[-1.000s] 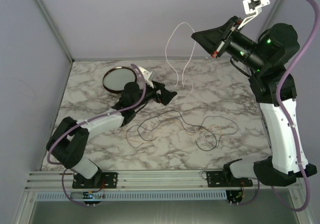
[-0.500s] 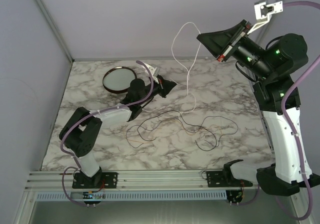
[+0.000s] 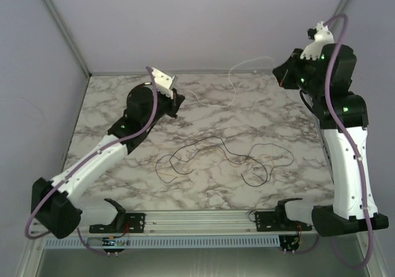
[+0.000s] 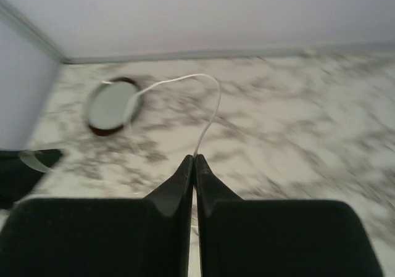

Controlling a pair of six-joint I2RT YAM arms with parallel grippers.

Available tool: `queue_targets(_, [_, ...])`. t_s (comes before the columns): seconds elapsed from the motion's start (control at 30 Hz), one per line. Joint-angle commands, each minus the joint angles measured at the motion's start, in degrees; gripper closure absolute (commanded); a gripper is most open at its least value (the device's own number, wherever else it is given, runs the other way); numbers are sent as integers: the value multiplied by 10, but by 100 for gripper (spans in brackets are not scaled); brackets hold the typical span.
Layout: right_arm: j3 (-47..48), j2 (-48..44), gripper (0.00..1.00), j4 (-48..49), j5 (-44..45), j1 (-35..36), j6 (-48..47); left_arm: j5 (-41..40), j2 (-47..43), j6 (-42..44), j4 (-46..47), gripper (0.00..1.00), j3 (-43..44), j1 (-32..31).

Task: Zip-tie the wires
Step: Straighten the cable at the center of the board.

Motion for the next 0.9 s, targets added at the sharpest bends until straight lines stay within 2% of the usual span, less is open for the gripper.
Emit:
queue_targets(0.0, [2,-8,100,-146,209,-5,-80,-31,-56,46,-139,100,30,-8])
queue_targets(0.23, [-115,-61,100,-177,364,-4,-83,-43,-66,48,-177,100,58,-83])
queue_targets(0.33, [-169,-78,100,-195,405,-3,-83,-64,-51,42,-182,100,61,-129])
queue_targets(0.47, [-217,-95,100,-212,442,-4,-81,-74,-50,-6,-164,100,32,-150])
queue_targets(0.63, [-280,-117,100,-171,385,-3,-85,-115,-86,-51,-164,100,-16,-150])
queue_targets(0.87, [-393,-112,100,-69,267,9,-57,-193,-137,-78,-247,100,-54,-149])
